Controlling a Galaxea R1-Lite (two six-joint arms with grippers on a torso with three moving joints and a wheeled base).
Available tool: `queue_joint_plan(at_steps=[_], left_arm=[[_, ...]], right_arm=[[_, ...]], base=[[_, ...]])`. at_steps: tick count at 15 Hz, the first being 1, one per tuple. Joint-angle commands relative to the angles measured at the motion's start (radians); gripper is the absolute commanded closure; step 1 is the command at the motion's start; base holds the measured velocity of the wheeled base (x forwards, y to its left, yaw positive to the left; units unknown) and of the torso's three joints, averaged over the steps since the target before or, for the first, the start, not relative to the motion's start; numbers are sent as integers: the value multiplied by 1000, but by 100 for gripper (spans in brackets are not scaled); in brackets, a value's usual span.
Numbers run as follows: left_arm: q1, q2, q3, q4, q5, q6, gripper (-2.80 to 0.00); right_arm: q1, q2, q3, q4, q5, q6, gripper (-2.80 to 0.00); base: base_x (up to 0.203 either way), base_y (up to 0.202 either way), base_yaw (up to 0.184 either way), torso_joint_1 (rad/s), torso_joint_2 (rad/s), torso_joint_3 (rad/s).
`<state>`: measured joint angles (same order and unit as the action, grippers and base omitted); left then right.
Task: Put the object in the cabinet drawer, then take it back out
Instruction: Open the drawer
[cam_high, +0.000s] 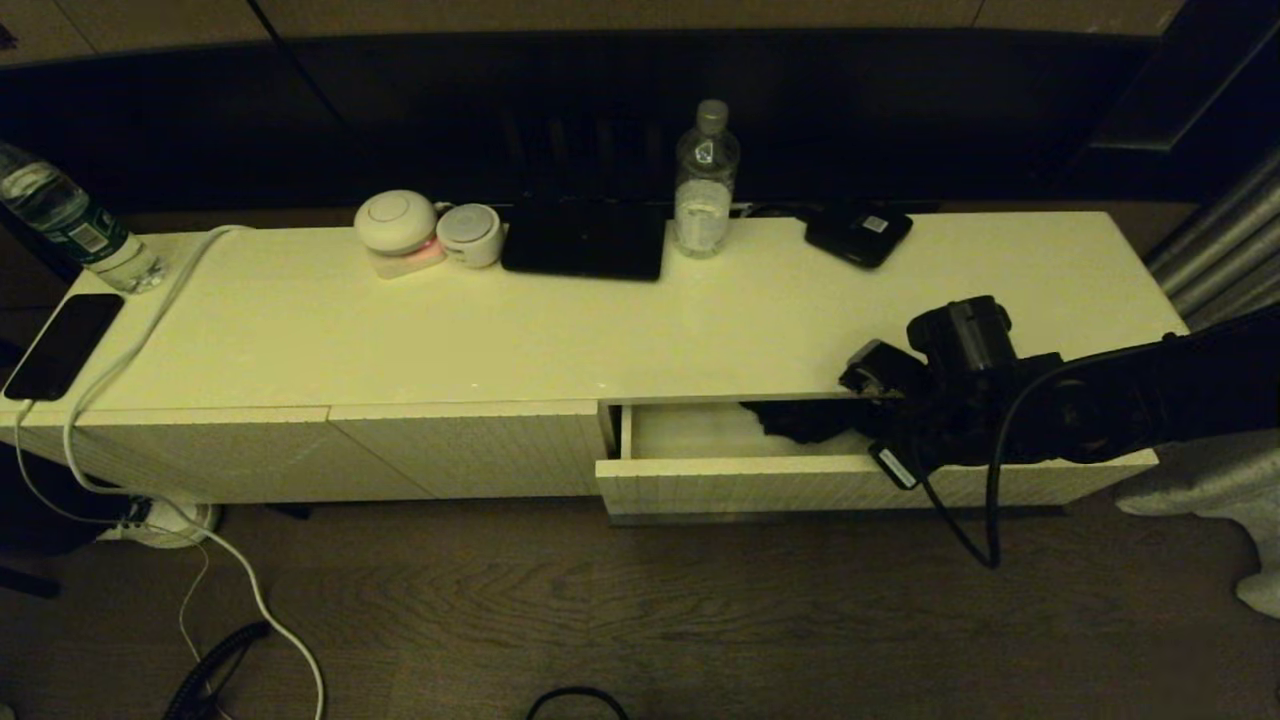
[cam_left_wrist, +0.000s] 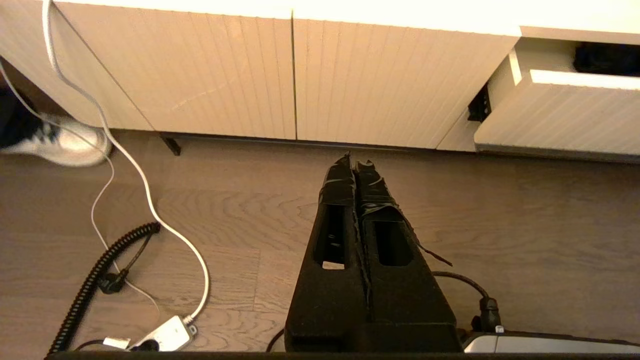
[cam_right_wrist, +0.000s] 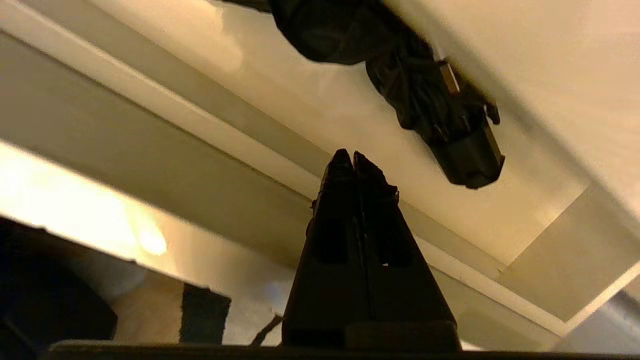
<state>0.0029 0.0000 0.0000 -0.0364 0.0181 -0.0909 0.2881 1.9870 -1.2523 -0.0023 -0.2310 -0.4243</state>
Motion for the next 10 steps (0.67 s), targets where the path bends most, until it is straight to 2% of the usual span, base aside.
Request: queue_joint_plan(at_steps=[1,10], left_arm=[[0,-2,0,0,0,-1,0],[0,-2,0,0,0,-1,0]], right_arm=[[0,-30,36,4,-1,-2,0],[21,-114,192,7,-2,20,0]], base=[[0,0,0,0,0,0],[0,0,0,0,0,0]])
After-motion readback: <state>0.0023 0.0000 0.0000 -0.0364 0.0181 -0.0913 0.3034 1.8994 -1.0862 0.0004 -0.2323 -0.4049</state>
